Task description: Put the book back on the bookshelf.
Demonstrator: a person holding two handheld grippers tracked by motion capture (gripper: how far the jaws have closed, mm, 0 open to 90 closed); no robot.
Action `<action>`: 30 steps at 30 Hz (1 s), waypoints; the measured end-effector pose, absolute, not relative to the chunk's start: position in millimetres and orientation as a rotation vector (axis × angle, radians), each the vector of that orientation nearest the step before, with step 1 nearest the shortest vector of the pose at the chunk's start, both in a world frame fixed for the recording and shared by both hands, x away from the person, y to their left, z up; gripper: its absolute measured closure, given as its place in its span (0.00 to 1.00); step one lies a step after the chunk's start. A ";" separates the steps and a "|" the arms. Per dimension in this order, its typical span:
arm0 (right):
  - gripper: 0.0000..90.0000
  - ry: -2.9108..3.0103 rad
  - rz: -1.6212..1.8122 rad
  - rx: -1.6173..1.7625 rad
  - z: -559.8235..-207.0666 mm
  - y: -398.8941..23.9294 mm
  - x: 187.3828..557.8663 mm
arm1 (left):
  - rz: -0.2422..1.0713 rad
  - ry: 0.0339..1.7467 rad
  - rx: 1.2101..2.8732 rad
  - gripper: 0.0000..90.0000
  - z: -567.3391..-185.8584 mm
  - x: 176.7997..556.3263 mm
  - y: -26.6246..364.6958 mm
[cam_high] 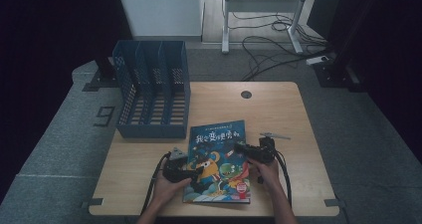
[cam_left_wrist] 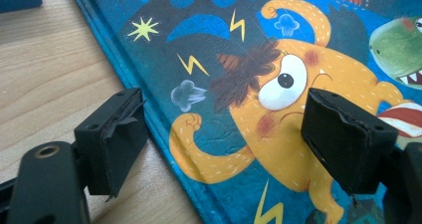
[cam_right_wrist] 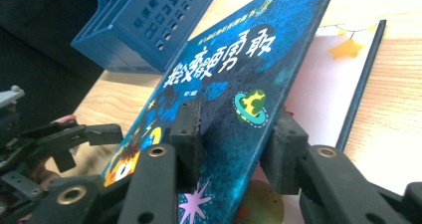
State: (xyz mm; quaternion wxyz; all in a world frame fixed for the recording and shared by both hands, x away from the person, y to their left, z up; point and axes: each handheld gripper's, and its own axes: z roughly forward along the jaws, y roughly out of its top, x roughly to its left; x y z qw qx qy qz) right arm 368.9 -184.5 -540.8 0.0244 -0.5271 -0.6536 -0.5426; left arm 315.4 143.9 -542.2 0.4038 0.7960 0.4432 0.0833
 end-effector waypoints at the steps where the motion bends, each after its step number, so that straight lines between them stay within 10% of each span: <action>1: 0.71 -2.018 -1.683 -1.629 -540.5 -184.8 368.8 | 0.210 1.118 2.009 0.20 -542.0 315.3 144.0; 30: 0.80 -1.945 -1.842 -1.730 -521.0 -215.9 359.7 | 0.233 0.992 2.158 0.19 -533.2 295.5 123.4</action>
